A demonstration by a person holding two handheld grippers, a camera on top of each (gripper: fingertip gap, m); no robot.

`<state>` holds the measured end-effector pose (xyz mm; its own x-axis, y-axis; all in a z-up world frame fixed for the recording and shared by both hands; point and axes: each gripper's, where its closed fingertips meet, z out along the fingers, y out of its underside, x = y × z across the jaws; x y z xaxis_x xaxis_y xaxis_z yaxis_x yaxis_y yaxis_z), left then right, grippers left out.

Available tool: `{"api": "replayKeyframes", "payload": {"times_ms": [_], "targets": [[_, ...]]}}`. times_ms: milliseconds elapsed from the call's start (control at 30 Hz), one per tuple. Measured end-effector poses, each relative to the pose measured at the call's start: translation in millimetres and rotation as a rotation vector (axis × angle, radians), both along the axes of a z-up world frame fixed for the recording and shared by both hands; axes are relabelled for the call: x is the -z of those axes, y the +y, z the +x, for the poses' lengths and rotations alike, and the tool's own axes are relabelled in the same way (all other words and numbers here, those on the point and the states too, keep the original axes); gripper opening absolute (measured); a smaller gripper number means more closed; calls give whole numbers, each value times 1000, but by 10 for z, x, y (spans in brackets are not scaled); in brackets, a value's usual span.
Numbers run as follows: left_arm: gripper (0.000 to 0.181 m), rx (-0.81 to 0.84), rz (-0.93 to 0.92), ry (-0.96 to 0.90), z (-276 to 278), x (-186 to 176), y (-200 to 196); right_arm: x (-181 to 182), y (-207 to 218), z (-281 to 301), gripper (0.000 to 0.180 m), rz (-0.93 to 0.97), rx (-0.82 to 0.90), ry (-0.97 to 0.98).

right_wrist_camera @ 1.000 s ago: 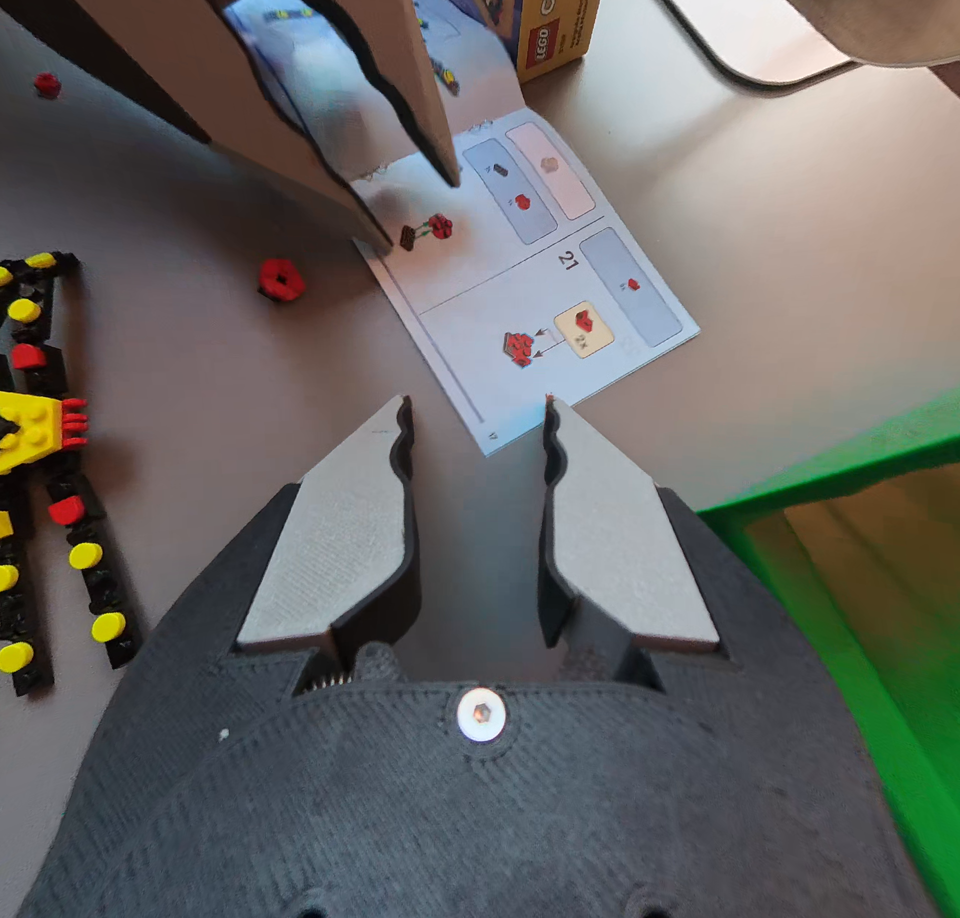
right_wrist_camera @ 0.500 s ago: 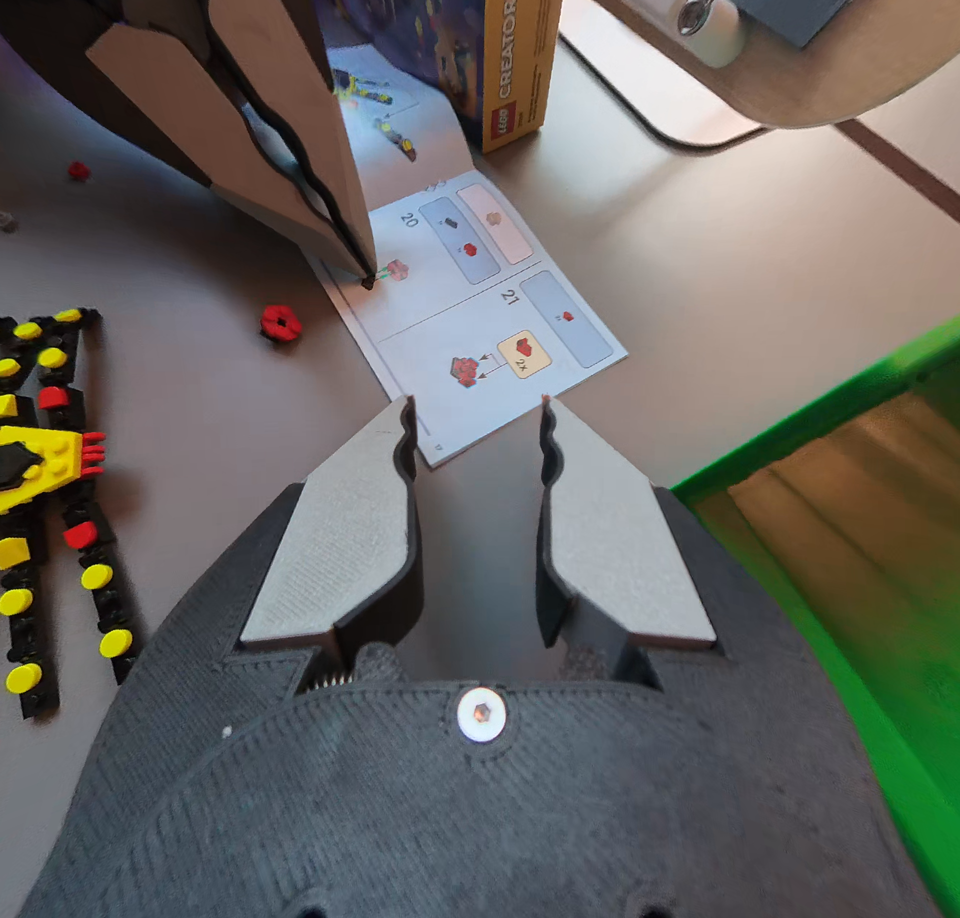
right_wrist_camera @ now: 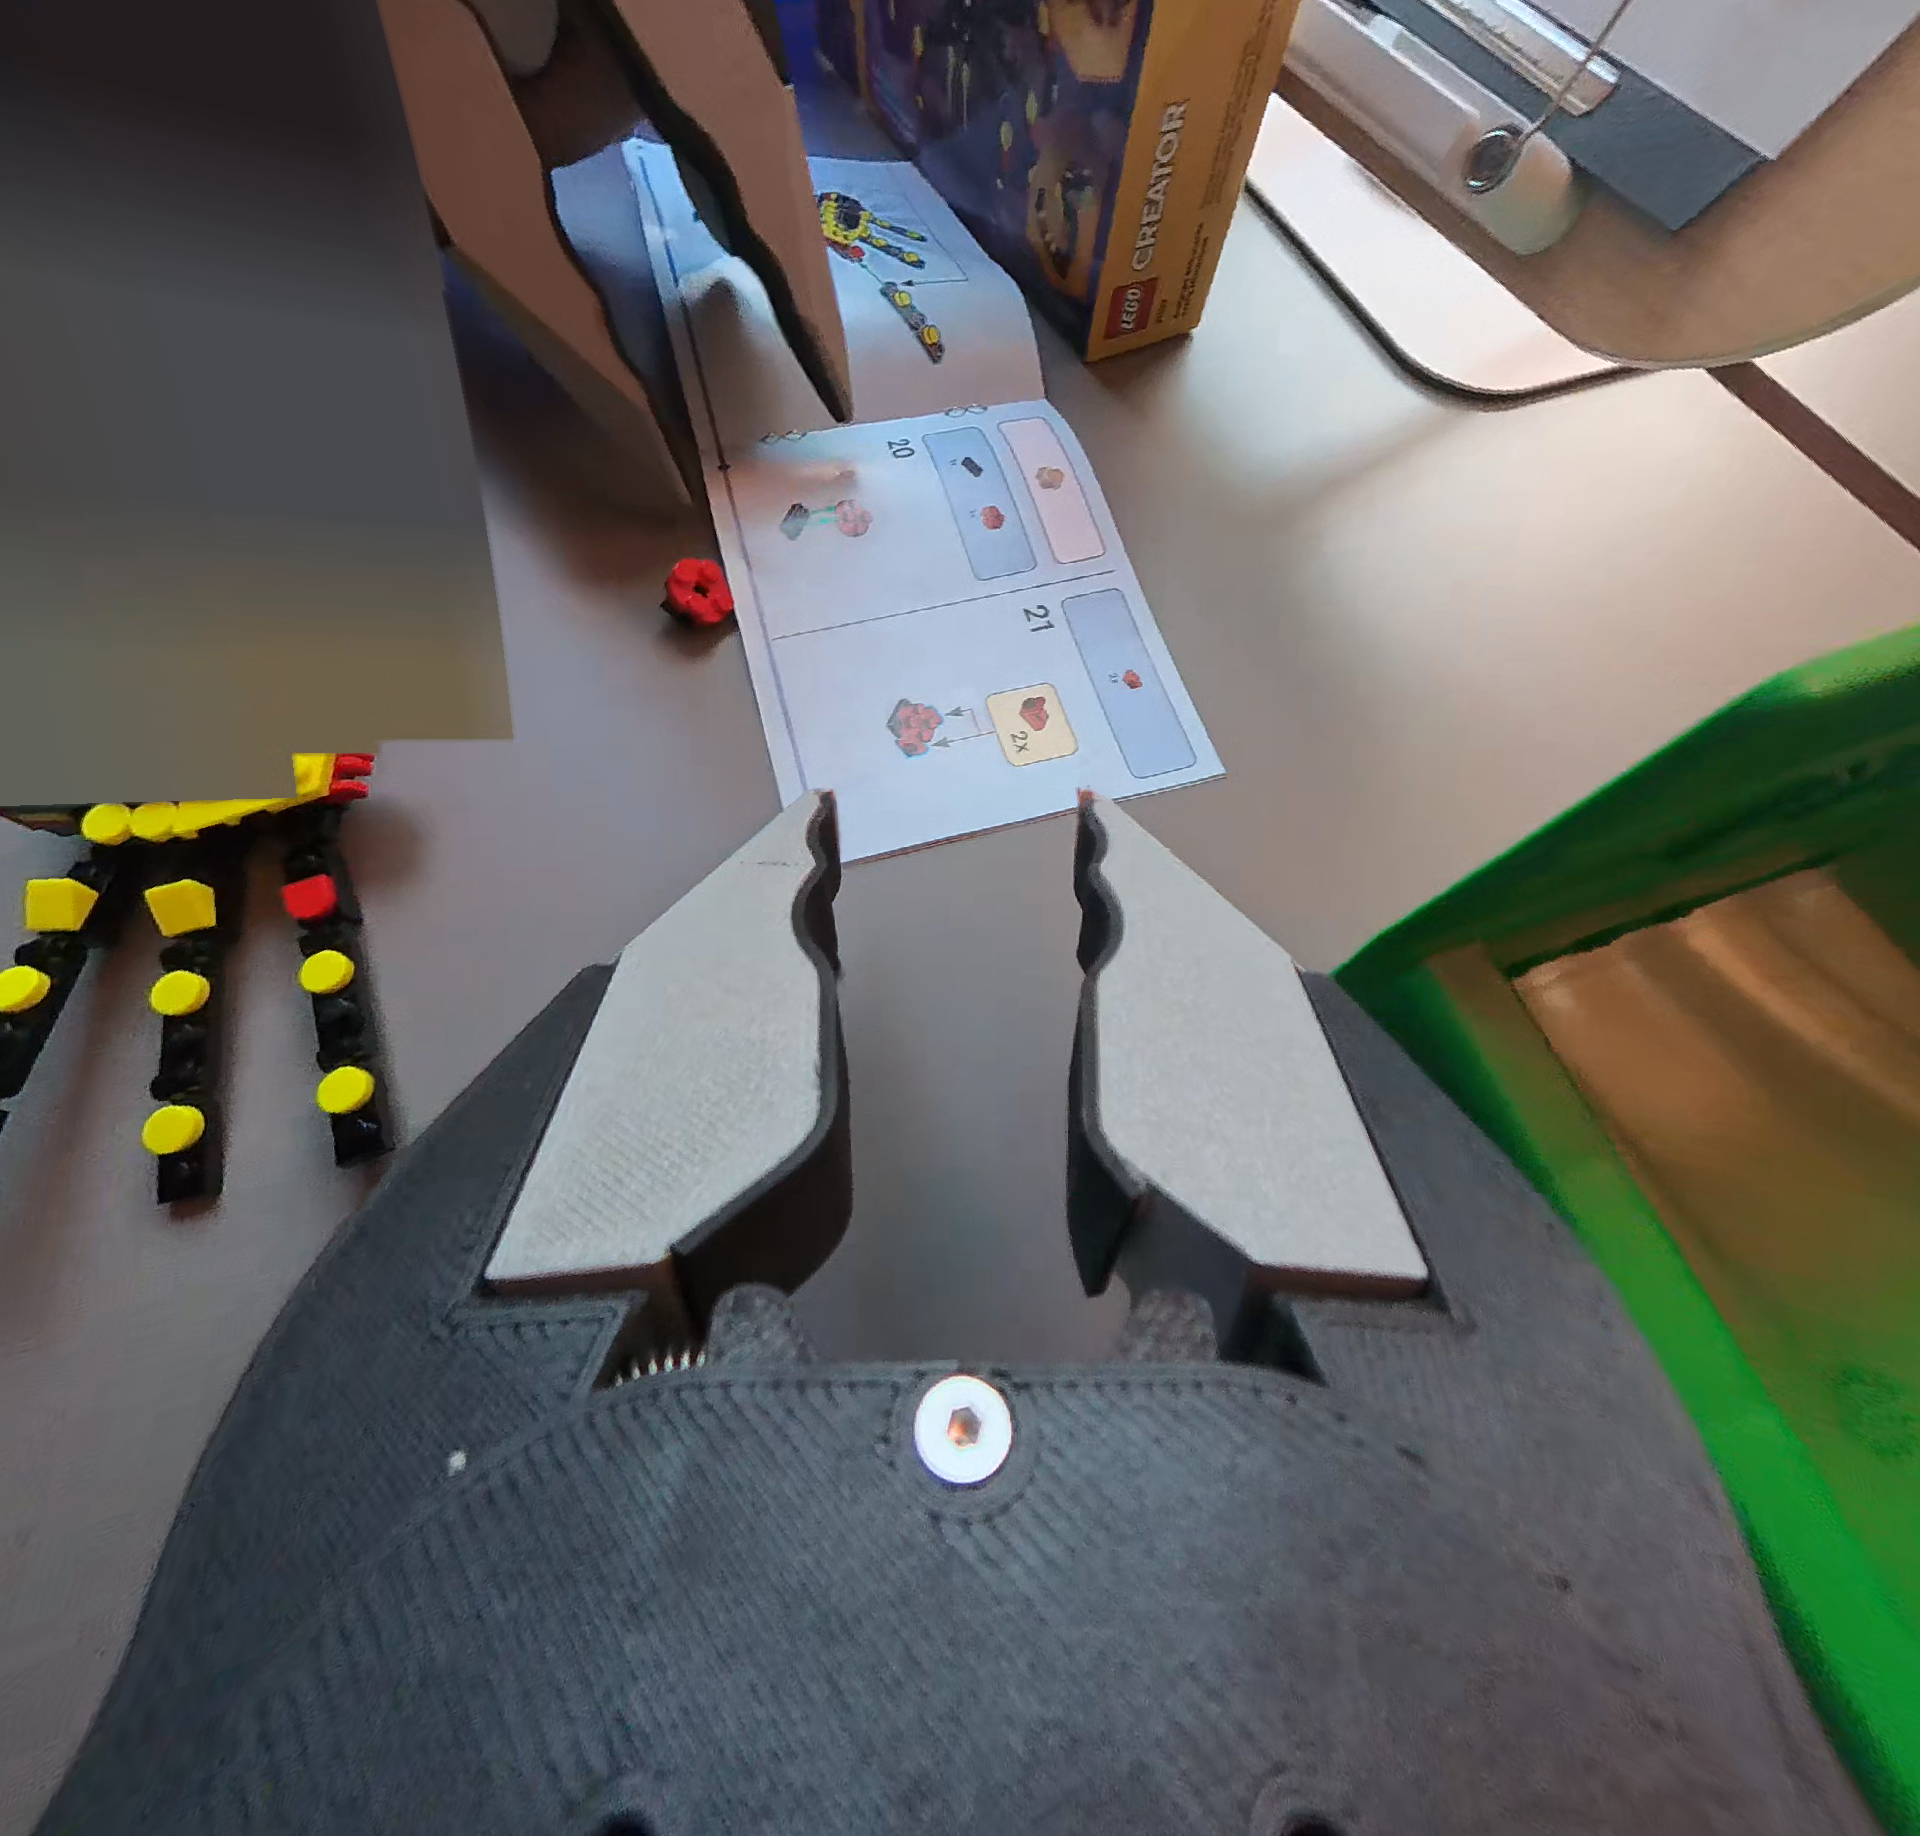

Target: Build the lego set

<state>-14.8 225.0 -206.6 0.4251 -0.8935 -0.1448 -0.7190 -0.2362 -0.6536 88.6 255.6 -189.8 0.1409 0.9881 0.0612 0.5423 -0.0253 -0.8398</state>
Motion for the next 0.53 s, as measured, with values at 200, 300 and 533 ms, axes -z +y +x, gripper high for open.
{"api": "replayKeyframes", "payload": {"times_ms": [200, 300, 533], "targets": [[44, 1, -6, -9, 31, 49, 16, 78, -86, -31, 44, 25, -36, -52], [45, 8, 23, -7, 43, 43, 31, 69, -118, -57, 46, 9, -47, -43], [39, -3, -33, -64, 63, 64, 56, 125, -137, -182, 47, -66, -92, -71]]}}
